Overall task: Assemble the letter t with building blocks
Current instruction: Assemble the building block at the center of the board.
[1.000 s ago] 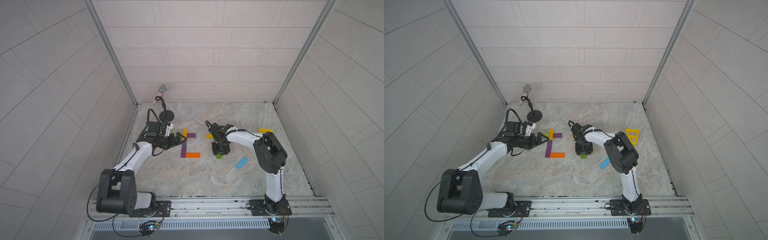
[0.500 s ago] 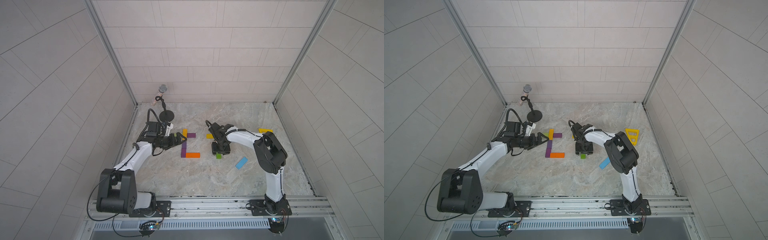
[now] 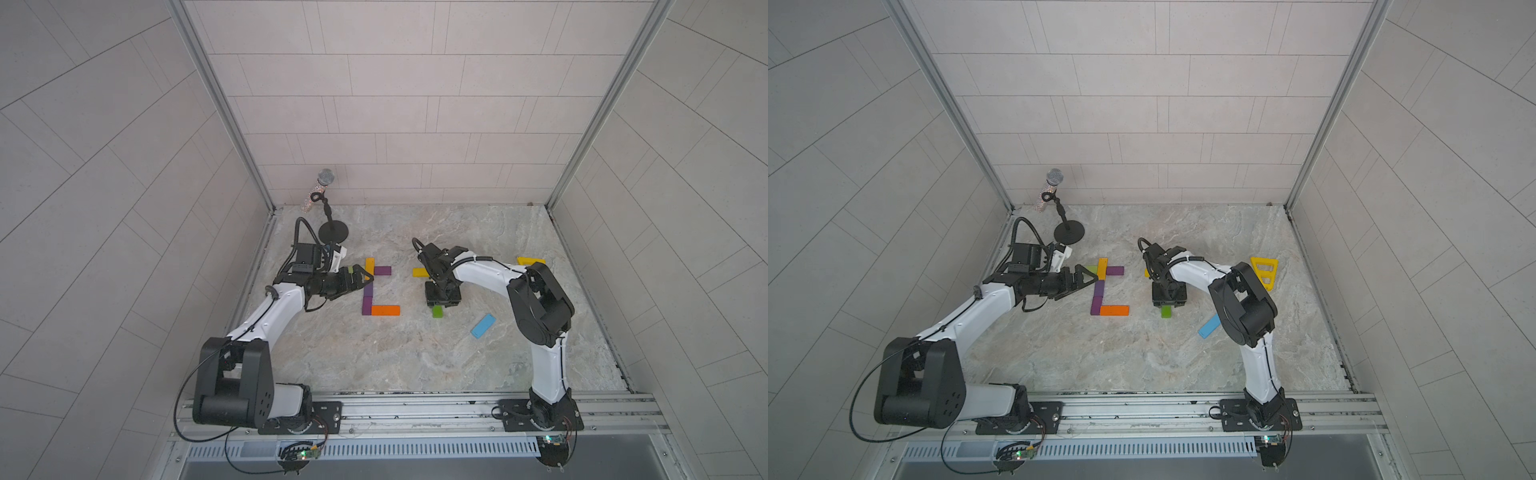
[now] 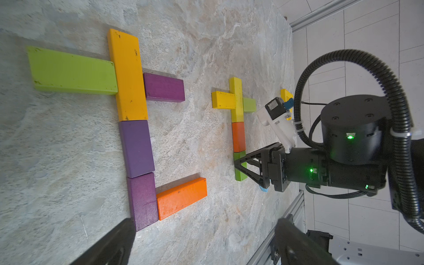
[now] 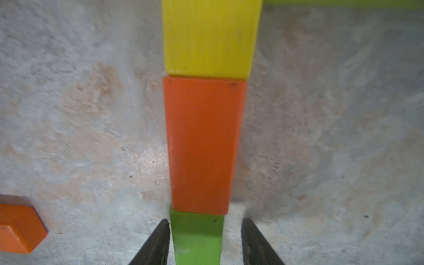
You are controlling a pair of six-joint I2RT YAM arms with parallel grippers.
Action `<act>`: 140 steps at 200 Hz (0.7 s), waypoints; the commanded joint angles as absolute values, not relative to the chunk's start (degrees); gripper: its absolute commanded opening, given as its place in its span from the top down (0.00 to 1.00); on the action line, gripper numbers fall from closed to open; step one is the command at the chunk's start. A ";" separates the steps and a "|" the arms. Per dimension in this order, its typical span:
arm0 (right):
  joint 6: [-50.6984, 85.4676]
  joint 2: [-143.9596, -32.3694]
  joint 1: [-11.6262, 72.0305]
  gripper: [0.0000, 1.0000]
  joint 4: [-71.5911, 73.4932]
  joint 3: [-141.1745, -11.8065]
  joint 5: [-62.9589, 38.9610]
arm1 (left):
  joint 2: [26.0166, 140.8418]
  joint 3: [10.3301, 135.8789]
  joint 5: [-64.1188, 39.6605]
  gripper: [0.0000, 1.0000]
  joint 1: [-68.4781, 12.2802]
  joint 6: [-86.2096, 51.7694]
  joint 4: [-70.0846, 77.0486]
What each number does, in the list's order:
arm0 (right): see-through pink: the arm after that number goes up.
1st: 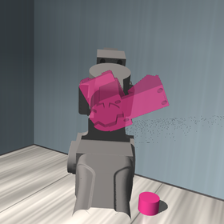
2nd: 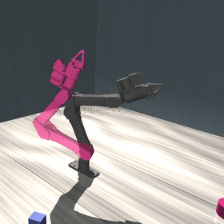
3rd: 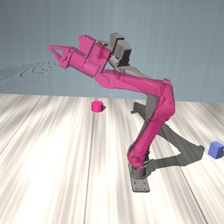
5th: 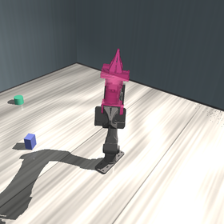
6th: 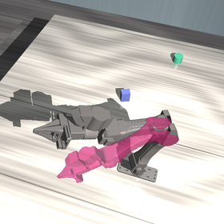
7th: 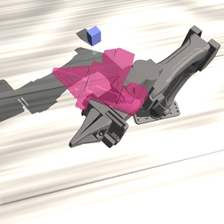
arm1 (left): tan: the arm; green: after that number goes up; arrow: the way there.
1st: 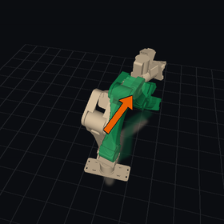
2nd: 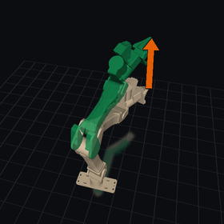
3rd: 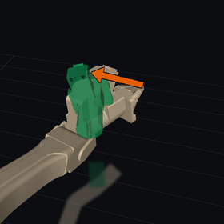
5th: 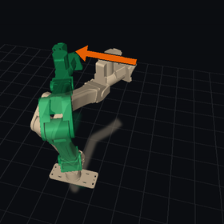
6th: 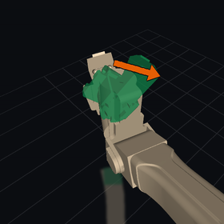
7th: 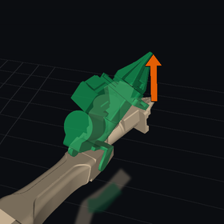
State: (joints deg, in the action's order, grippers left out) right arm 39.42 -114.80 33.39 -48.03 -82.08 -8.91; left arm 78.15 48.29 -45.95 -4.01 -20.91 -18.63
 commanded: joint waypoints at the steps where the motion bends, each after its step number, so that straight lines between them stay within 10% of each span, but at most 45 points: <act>1: 39.64 -115.93 33.15 0.48 -49.66 -83.17 -7.73 | 77.66 49.11 -46.47 0.00 -3.85 -20.13 -17.93; 140: 39.05 -116.02 33.14 0.42 -48.81 -83.14 -8.34 | 77.73 48.97 -46.50 0.00 -3.86 -20.21 -17.67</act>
State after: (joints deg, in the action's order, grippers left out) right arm 39.03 -115.35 33.32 -48.01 -82.17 -8.91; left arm 78.15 48.29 -46.06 -4.03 -20.91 -18.59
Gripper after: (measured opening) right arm 0.542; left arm 0.995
